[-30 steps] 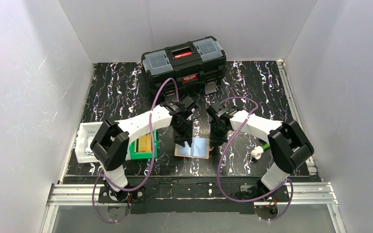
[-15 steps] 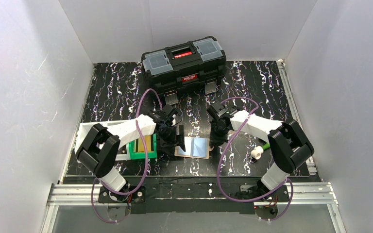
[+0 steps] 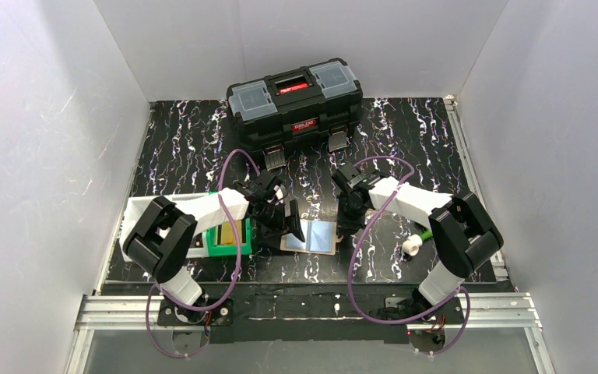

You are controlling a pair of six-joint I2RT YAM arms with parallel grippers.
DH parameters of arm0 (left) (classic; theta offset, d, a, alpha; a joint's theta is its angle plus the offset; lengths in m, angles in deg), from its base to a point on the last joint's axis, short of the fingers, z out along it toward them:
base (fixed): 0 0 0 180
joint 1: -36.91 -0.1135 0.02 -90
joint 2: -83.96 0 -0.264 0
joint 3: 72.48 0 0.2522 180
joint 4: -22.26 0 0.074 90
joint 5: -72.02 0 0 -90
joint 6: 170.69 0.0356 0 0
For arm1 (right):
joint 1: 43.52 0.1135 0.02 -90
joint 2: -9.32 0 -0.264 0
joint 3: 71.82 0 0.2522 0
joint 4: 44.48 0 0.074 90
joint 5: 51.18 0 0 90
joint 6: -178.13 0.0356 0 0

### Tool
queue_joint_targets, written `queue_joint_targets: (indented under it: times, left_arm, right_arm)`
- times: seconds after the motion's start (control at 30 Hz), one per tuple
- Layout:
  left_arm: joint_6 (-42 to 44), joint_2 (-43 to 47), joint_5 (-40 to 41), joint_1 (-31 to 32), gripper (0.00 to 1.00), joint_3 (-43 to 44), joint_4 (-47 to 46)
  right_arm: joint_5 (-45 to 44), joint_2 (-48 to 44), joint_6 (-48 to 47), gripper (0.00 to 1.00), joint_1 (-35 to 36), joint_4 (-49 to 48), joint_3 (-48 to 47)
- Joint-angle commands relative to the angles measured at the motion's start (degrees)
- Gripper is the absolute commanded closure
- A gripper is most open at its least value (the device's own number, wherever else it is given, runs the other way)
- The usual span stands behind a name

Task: Take the credit cards out of the card holder
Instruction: Close the card holder at the center of the board.

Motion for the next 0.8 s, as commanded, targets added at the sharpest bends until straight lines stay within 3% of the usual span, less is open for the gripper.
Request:
queue_joint_targets:
  times: [0.0, 0.17, 0.43, 0.77]
  left_arm:
    - [-0.38, -0.49, 0.66, -0.02, 0.20, -1.81, -2.86]
    - [-0.77, 3.26, 1.47, -0.06, 0.26, 0.72, -1.64]
    - [-1.88, 6.58, 0.77, 0.14, 0.45, 3.11, -0.82]
    - [-1.89, 3.01, 0.15, 3.10, 0.54, 6.36, -1.97]
  right_arm:
    - [0.24, 0.70, -0.72, 0.93, -0.12, -0.60, 0.02]
    - [0.15, 0.77, -0.96, 0.93, -0.15, -0.47, -0.14]
    - [0.32, 1.13, -1.10, 0.93, -0.12, -0.58, -0.38]
    - [0.33, 1.63, -1.27, 0.93, -0.11, -0.39, -1.38]
